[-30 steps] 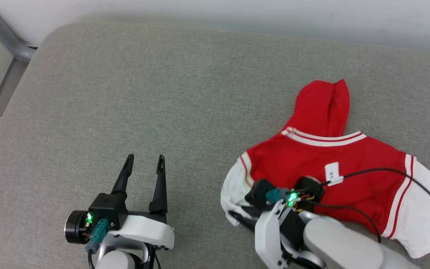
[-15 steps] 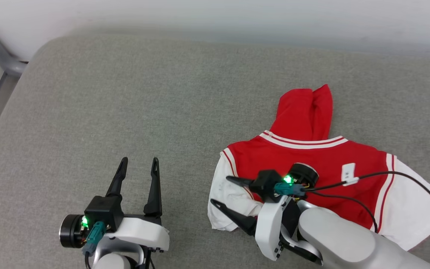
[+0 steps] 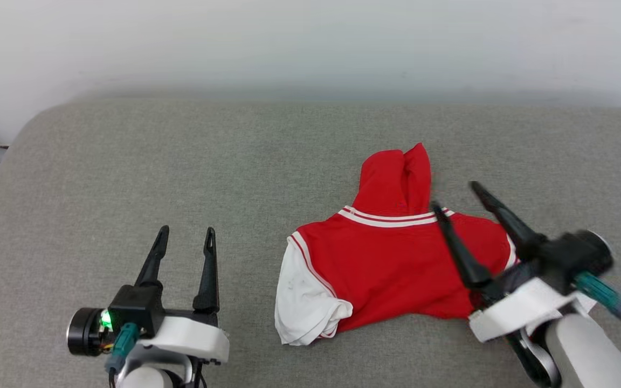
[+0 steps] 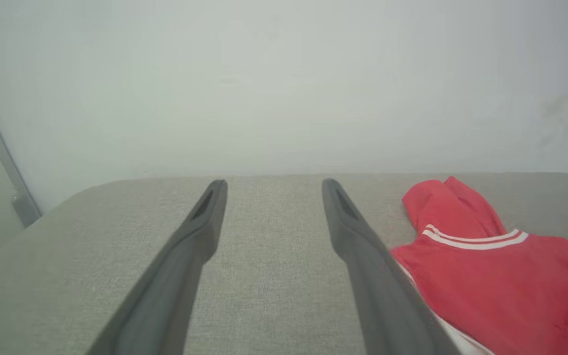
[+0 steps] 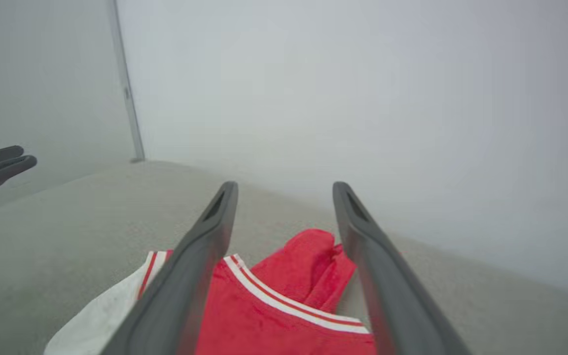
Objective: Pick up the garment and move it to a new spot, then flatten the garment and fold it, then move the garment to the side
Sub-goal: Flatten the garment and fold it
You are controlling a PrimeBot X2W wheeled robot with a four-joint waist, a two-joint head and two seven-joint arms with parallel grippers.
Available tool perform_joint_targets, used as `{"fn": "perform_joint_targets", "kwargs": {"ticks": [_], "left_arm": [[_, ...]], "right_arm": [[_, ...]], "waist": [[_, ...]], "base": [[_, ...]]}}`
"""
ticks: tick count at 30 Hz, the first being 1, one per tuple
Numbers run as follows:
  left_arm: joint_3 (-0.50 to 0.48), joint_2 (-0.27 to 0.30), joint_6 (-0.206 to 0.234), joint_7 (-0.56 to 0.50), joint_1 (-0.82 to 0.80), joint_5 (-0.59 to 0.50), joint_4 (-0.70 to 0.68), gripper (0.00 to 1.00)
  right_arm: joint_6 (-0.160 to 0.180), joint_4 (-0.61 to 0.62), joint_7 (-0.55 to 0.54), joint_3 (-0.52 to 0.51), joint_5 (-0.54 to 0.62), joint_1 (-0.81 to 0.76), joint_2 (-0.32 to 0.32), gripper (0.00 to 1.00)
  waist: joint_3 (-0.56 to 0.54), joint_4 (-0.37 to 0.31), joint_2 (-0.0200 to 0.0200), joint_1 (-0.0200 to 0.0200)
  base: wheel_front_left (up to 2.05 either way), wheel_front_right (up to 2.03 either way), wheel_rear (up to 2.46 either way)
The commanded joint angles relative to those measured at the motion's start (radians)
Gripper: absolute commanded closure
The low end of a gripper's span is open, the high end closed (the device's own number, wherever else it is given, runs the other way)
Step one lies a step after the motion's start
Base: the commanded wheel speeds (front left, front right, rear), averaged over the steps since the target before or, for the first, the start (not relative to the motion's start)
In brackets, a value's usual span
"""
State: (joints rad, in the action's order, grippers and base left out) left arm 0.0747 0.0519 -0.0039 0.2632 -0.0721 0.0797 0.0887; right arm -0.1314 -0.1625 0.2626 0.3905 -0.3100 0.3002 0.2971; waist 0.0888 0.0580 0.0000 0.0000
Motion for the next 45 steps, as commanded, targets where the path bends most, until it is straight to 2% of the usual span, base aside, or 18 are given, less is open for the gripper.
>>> {"fn": "perform_joint_targets", "kwargs": {"ticks": [1,6,9,13,17,20,24,32,37,40,45], "left_arm": [[-0.007,0.006,-0.012,0.002,-0.023,-0.01,-0.007,0.0],[-0.014,0.026,-0.052,0.002,-0.068,-0.023,-0.014,0.0],[-0.014,0.045,-0.073,0.002,-0.11,-0.024,-0.011,0.0],[0.023,0.088,-0.107,0.002,-0.19,-0.015,0.027,0.0],[0.08,0.133,-0.121,-0.011,-0.259,-0.006,0.077,0.0],[0.17,0.185,-0.124,-0.074,-0.35,0.023,0.103,0.0],[0.319,0.257,-0.125,-0.202,-0.451,0.153,0.116,0.0],[0.596,0.406,-0.125,-0.609,-0.616,0.491,0.108,0.0],[0.753,0.498,-0.125,-0.8,-0.7,0.623,0.072,0.0],[0.827,0.531,-0.125,-0.866,-0.748,0.673,0.071,0.0],[0.933,0.54,-0.125,-0.909,-0.802,0.716,0.128,0.0]], "right_arm": [[0.001,0.033,0.003,-0.065,0.029,-0.06,-0.036,0.0],[0.001,0.128,0.002,-0.243,0.155,-0.192,-0.115,0.0],[0.001,0.161,0.003,-0.318,0.186,-0.244,-0.164,0.0],[0.001,0.182,0.003,-0.356,0.223,-0.286,-0.193,0.0],[0.001,0.189,0.003,-0.374,0.241,-0.299,-0.204,0.0],[0.001,0.196,0.003,-0.38,0.258,-0.293,-0.211,0.0],[0.001,0.201,0.003,-0.381,0.273,-0.28,-0.215,0.0],[0.001,0.194,0.003,-0.376,0.291,-0.256,-0.217,0.0],[0.001,0.19,0.003,-0.372,0.298,-0.244,-0.217,0.0],[0.001,0.188,0.003,-0.367,0.301,-0.232,-0.219,0.0],[0.001,0.185,0.003,-0.354,0.302,-0.213,-0.223,0.0]], "waist": [[-0.003,-0.007,0.0,0.0],[-0.005,-0.024,0.0,0.0],[-0.005,-0.032,0.0,0.0],[-0.002,-0.043,0.0,0.0],[0.004,-0.052,0.0,0.0],[0.013,-0.061,0.0,0.0],[0.026,-0.07,0.0,0.0],[0.055,-0.092,0.0,0.0],[0.073,-0.108,0.0,0.0],[0.088,-0.116,0.0,0.0],[0.12,-0.131,0.0,0.0]], "base": [[0.0,0.0,0.0],[0.0,0.0,0.0],[0.0,0.0,0.0],[0.0,0.0,0.0],[0.0,0.0,0.0],[0.0,0.0,0.0],[0.0,0.0,0.0],[0.0,0.0,0.0],[0.0,0.0,0.0],[0.0,0.0,0.0],[0.0,0.0,0.0]]}}
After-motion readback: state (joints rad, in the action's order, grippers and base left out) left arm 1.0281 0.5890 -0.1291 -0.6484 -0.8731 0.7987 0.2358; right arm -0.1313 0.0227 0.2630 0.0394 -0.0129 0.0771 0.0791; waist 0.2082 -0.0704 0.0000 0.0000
